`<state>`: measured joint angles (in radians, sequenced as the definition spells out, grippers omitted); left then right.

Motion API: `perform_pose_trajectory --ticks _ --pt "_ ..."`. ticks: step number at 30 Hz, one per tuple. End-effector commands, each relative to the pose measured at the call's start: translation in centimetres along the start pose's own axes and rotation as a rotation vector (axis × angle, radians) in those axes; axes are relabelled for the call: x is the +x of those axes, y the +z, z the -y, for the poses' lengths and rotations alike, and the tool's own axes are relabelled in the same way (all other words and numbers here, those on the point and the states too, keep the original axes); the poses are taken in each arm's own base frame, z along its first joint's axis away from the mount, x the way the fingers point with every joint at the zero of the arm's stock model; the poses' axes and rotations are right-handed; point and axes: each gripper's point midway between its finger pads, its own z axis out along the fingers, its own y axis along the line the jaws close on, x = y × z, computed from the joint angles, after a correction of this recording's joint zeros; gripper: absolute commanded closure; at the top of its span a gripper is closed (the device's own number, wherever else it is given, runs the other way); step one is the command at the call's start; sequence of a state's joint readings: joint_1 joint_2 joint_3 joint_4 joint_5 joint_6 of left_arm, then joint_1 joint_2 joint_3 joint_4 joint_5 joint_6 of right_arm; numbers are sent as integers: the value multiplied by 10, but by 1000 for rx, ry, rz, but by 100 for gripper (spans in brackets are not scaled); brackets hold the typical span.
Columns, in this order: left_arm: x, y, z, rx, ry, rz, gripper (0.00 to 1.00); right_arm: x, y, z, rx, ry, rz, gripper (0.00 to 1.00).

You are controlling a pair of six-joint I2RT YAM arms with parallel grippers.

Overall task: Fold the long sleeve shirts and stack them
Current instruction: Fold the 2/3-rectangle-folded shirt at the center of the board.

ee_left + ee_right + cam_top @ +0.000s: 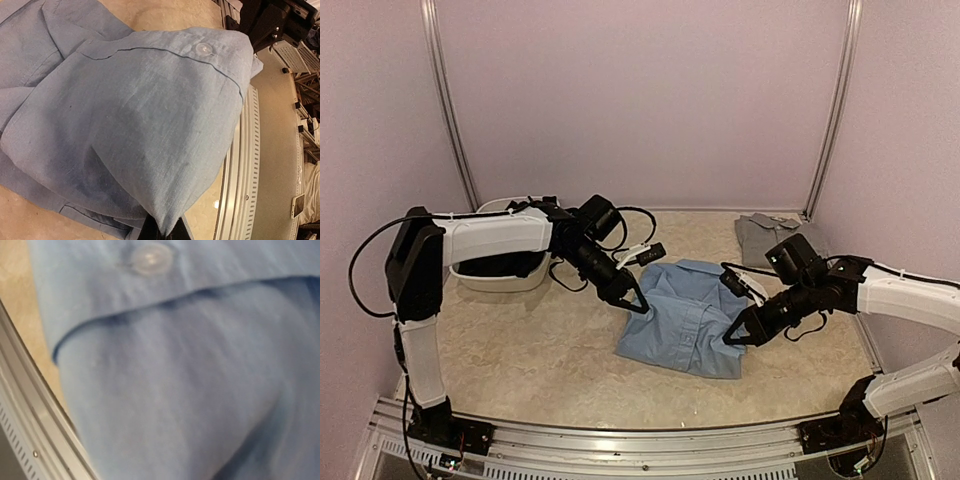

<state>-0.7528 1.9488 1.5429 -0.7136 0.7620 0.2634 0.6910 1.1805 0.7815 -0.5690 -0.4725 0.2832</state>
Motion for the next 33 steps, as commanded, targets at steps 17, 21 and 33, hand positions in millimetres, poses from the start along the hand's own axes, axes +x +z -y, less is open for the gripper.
perform_pose_trajectory --ticks 17,21,33 --pt "27 -21 30 29 30 3 100 7 -5 -65 -390 27 25 100" --pt "42 -24 36 17 10 -33 100 15 0 -71 -414 42 13 100" --pt "76 -37 81 27 -18 -49 100 35 8 -104 -482 32 -34 100"
